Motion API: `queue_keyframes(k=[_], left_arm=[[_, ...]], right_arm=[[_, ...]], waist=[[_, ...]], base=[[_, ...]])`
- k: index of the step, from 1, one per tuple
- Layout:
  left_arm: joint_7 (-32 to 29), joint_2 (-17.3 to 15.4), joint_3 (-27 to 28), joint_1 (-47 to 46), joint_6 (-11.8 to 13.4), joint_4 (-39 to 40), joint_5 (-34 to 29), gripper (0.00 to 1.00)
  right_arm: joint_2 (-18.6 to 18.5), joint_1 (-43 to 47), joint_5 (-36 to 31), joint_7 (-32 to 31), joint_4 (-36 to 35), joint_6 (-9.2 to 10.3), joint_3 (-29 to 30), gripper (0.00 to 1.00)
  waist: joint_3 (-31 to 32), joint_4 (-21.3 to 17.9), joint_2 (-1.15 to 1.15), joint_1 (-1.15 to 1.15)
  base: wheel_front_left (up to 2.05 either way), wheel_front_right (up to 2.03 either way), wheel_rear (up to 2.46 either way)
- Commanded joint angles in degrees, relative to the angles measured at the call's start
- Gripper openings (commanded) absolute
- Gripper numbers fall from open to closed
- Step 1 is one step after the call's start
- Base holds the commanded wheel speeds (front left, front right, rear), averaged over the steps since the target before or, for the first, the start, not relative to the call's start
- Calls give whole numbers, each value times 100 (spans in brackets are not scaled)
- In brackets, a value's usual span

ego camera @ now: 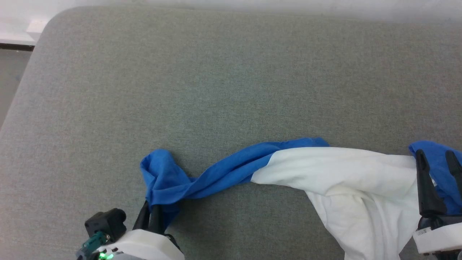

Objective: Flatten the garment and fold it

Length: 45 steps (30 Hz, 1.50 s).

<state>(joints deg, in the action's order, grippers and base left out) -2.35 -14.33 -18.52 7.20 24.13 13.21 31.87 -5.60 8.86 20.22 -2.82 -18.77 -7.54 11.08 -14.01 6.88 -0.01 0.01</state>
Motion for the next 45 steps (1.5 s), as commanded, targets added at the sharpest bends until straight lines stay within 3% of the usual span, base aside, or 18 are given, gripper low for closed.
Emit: queue_keyframes(k=[1,5,9,14,17,24,38,39,40,41,45], left_arm=[[79,36,-2,-35,-70,-22,20,100],[372,137,19,-242,-296,-37,106,100],[365,142,30,-556,-485,475,219,100],[-332,-286,-109,-1251,-521,1253,-105,100],[-896,-562,-284,-1858,-583,1321,-403,100],[-2036,-669,-1144,-2772,-917,322,-819,100],[-2269,-87,-2055,-3154,-1582,-1953,-703,100],[-2300,-64,-2095,-3180,-1632,-2018,-683,58],[-2280,-54,-2117,-3219,-1654,-2066,-703,7],[-2233,-56,-2138,-3263,-1661,-2109,-753,0],[-1814,33,-2068,-3409,-1550,-2164,-894,0]], right_arm=[[-15,62,-18,-9,15,5,6,100],[-11,76,-39,-78,6,5,-12,100],[12,76,-39,-103,-17,5,-26,100],[52,50,-3,-74,10,5,-54,100],[51,-33,45,-29,63,5,-85,100],[-33,-221,180,72,244,5,-181,100],[-334,-309,274,41,202,5,67,100],[-346,-310,272,27,183,5,78,100],[-355,-312,271,14,165,5,88,100],[-364,-315,269,3,147,5,94,100],[-374,-327,269,-30,102,5,95,100]], waist=[[56,37,1,-1],[137,41,1,-1],[154,-32,1,-1],[32,-195,1,-1],[-87,-327,1,-1],[-377,-659,1,-1],[-702,-704,1,-1],[-711,-681,1,-1],[-716,-659,1,-1],[-719,-638,1,-1],[-704,-568,1,-1]], base=[[0,0,0],[0,0,0],[0,0,0],[0,0,0],[0,0,0],[0,0,0],[0,0,0],[0,0,0],[0,0,0],[0,0,0],[0,0,0]])
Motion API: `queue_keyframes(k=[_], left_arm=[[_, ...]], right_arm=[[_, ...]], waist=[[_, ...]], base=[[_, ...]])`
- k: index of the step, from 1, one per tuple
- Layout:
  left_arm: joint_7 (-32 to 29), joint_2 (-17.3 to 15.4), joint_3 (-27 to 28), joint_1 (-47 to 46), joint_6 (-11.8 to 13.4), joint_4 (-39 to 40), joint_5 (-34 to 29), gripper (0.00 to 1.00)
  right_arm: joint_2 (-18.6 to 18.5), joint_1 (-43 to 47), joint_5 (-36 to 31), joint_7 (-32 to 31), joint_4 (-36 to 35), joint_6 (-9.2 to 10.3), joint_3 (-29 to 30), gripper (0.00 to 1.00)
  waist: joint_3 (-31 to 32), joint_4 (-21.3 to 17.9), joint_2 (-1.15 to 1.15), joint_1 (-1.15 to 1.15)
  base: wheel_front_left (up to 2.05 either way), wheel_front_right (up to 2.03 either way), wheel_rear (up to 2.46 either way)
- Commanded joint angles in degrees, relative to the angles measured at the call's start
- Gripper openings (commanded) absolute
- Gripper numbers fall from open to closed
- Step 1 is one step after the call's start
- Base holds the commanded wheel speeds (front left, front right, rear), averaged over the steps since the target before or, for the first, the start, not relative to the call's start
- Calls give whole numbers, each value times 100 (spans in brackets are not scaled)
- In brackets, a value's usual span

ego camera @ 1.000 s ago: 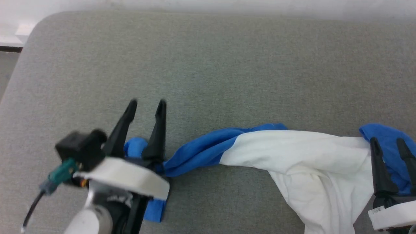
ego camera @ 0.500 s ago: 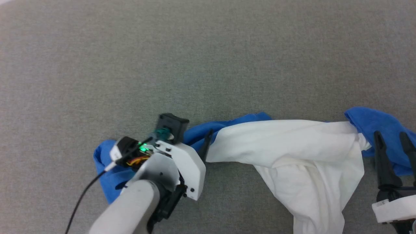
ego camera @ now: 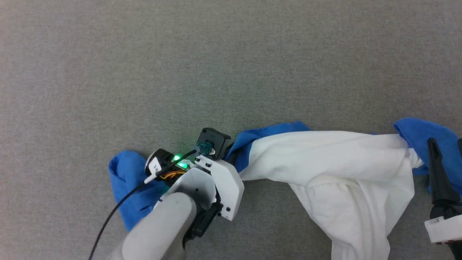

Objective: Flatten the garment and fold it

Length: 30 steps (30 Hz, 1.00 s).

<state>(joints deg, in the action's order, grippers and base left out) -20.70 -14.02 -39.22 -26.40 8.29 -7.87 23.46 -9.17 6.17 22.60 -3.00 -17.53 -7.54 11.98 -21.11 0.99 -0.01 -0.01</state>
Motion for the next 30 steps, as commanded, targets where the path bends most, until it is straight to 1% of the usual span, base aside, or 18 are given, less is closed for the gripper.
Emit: queue_keyframes(k=[1,4,6,10,12,15,18,20,21,23,24,26,28,30], left_arm=[[170,30,36,-109,69,-32,-99,0],[689,129,253,-345,203,148,-178,0],[1082,170,501,-549,352,365,-230,0],[1814,96,1044,-913,695,878,-415,0],[2026,38,1284,-933,877,1019,-451,0],[2046,14,1549,-690,1043,952,-244,0],[1813,-27,1649,-248,1231,542,-80,0],[1689,-8,1663,11,1291,299,42,0],[1686,44,1700,121,1329,215,128,4],[1716,147,1758,297,1347,116,296,38],[1795,198,1793,352,1337,102,363,100],[1877,259,1834,407,1315,98,449,100],[2081,322,1908,474,1224,123,572,100],[2342,356,1961,534,1186,280,591,100]], right_arm=[[-13,-58,30,-15,-32,5,8,100],[-7,-53,32,-21,-53,5,5,100],[-4,-53,32,-19,-60,5,-2,100],[1,-68,46,2,-60,5,-58,100],[-1,-80,67,24,-25,5,-88,100],[-4,-102,104,69,53,5,-143,100],[-12,-131,131,113,144,5,-211,100],[-24,-149,149,140,199,5,-242,100],[-33,-153,156,152,224,5,-248,100],[-47,-157,163,171,263,5,-242,100],[-52,-152,162,179,281,5,-230,100],[-54,-143,156,183,298,5,-217,100],[-59,-121,133,165,318,5,-214,100],[-54,-100,102,135,314,5,-234,100]], waist=[[10,39,1,1],[10,76,1,1],[-1,82,1,1],[-54,36,1,1],[-88,-11,1,1],[-141,-93,1,1],[-174,-182,1,1],[-186,-226,1,1],[-184,-242,1,1],[-174,-256,1,1],[-156,-246,1,1],[-132,-232,1,1],[-60,-188,1,1],[43,-128,1,1]], base=[[0,0,0],[0,0,0],[0,0,0],[0,0,0],[0,0,0],[0,0,0],[0,0,0],[0,0,0],[0,0,0],[0,0,0],[0,0,0],[0,0,0],[0,0,0],[0,0,0]])
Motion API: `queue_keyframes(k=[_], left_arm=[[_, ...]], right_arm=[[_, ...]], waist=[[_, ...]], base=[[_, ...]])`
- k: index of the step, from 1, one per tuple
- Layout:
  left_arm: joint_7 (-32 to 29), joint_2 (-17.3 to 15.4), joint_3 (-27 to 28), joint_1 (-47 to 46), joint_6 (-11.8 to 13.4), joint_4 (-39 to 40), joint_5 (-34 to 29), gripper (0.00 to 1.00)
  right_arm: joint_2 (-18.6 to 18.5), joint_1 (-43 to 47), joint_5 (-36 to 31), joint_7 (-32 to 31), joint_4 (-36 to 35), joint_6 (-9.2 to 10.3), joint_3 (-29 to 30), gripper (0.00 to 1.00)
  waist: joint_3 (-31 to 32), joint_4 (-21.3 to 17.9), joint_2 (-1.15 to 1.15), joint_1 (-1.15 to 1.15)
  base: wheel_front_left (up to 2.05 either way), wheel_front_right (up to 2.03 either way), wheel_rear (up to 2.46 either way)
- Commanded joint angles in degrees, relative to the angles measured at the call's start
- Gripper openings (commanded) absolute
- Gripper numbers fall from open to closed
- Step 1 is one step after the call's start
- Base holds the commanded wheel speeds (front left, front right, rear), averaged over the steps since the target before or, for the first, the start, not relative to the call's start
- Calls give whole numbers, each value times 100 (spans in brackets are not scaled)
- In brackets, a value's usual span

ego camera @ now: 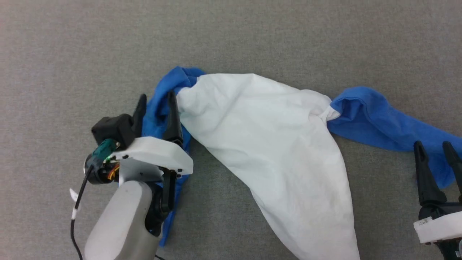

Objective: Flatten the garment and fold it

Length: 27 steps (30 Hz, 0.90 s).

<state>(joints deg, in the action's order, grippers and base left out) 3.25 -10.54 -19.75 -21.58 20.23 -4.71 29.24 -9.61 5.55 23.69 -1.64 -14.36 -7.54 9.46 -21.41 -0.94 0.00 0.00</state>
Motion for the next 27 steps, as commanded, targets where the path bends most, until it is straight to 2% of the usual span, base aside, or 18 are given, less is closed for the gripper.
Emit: queue_keyframes(k=[1,8,12,15,18,24,25,26,27], left_arm=[[99,-17,33,66,-46,76,-16,100],[994,-332,-3,355,-301,1316,-494,100],[1132,-468,12,857,-184,1937,-897,100],[1165,-344,112,1307,-10,2287,-1023,100],[1172,-180,208,1673,61,2521,-1152,100],[1174,22,167,2091,-122,2402,-1471,100],[1174,83,132,2113,-196,2394,-1483,100],[1174,140,94,2147,-283,2373,-1480,100],[1174,198,79,2181,-358,2350,-1478,100]], right_arm=[[-5,-25,-23,-19,-13,5,9,100],[-51,27,-162,-312,-96,5,-289,100],[-157,-44,-213,-663,-43,5,-621,100],[-277,-118,-269,-980,152,5,-822,100],[-361,-194,-331,-1246,385,5,-1014,100],[-452,-317,-422,-1475,939,5,-1397,100],[-427,-321,-426,-1478,1045,5,-1401,88],[-410,-322,-445,-1478,1135,5,-1412,56],[-394,-328,-468,-1449,1197,5,-1418,30]], waist=[[128,105,0,0],[491,389,0,0],[605,507,0,0],[638,620,0,0],[640,765,0,0],[675,1011,0,0],[692,1049,0,0],[709,1079,0,0],[724,1104,0,0]], base=[[0,0,0],[0,0,0],[0,0,0],[0,0,0],[0,0,0],[0,0,0],[0,0,0],[0,0,0],[0,0,0]])
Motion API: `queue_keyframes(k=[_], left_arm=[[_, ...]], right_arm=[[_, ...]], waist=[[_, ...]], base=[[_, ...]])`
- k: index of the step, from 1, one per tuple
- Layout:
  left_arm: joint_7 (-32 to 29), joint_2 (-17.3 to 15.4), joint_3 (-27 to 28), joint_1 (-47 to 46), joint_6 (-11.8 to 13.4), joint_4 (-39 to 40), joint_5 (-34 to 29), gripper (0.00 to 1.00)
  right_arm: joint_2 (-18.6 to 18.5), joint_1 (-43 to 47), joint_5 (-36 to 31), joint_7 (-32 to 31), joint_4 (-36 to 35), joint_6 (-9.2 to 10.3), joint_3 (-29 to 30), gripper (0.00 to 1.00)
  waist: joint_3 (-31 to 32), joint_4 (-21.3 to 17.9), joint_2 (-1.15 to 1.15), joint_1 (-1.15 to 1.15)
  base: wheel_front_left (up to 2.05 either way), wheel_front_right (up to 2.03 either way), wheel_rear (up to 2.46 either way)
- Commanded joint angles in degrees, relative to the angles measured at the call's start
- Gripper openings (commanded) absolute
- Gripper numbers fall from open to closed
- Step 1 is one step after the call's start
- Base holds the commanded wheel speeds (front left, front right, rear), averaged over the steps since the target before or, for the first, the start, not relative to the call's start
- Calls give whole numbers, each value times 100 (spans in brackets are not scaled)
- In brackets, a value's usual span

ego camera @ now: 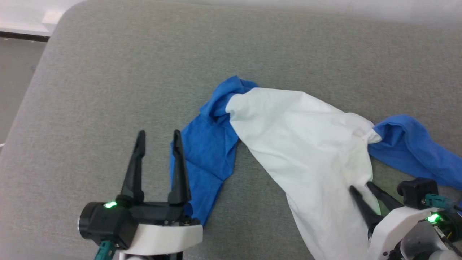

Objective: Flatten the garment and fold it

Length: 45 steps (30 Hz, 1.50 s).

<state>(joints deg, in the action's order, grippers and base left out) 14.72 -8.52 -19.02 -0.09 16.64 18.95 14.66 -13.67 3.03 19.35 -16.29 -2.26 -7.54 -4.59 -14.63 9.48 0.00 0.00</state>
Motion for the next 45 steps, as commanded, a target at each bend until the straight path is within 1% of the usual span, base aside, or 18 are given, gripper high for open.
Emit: queue_keyframes(k=[1,5,9,13,17,20,22,25,27,29,31,33,35,36,39,41,43,45], left_arm=[[27,43,-6,65,-78,-31,-34,100],[27,215,29,233,-337,-104,-43,100],[28,310,204,349,-494,-118,-92,100],[28,346,303,399,-671,-127,-170,100],[28,388,368,471,-777,-187,-172,100],[28,420,419,552,-819,-218,-159,100],[28,441,446,598,-845,-227,-149,100],[28,469,488,649,-876,-234,-133,100],[28,486,509,663,-897,-249,-125,100],[28,500,528,665,-914,-268,-120,100],[28,512,551,658,-925,-279,-116,100],[28,520,550,636,-956,-315,-119,100],[28,526,560,610,-983,-346,-120,100],[28,528,570,602,-994,-367,-125,100],[28,531,606,587,-1033,-426,-135,100],[28,532,623,579,-1058,-463,-140,100],[28,534,631,582,-1081,-482,-138,100],[28,536,637,591,-1098,-485,-141,100]], right_arm=[[49,-84,-55,76,40,5,24,0],[120,-133,-84,290,149,5,98,0],[21,-348,-96,479,-1,5,142,0],[-224,-733,-56,558,-380,5,261,0],[-490,-904,129,461,-1011,5,349,0],[-725,-586,414,47,-1549,5,247,0],[-918,-127,746,-473,-1869,5,84,0],[-1403,768,1230,-1371,-2242,5,-230,0],[-1614,1418,1619,-1885,-2336,5,-365,0],[-1692,1938,1864,-2224,-2288,5,-350,0],[-1700,2250,2005,-2409,-2158,5,-311,0],[-1804,2317,1862,-2412,-2045,5,-312,2],[-1785,2186,1633,-2121,-1943,5,-282,62],[-1775,2097,1568,-2001,-1899,5,-316,100],[-1645,1721,1733,-1643,-2000,5,-459,100],[-1606,1433,2052,-1489,-2272,5,-551,100],[-1627,1114,2271,-1352,-2573,5,-511,100],[-1609,761,2272,-1123,-2726,5,-250,100]], waist=[[59,78,0,0],[118,103,0,0],[181,46,0,0],[202,-54,0,0],[214,-146,0,0],[215,-202,0,0],[210,-243,0,0],[190,-312,0,0],[176,-355,0,0],[163,-399,0,0],[148,-453,0,0],[146,-495,0,0],[162,-536,0,0],[178,-559,0,0],[235,-604,0,0],[278,-620,0,0],[309,-625,0,0],[328,-623,0,0]], base=[[0,0,0],[0,0,0],[0,0,0],[0,0,0],[0,0,0],[0,0,0],[0,0,0],[0,0,0],[0,0,0],[0,0,0],[0,0,0],[0,0,0],[0,0,0],[0,0,0],[0,0,0],[0,0,0],[0,0,0],[0,0,0]])
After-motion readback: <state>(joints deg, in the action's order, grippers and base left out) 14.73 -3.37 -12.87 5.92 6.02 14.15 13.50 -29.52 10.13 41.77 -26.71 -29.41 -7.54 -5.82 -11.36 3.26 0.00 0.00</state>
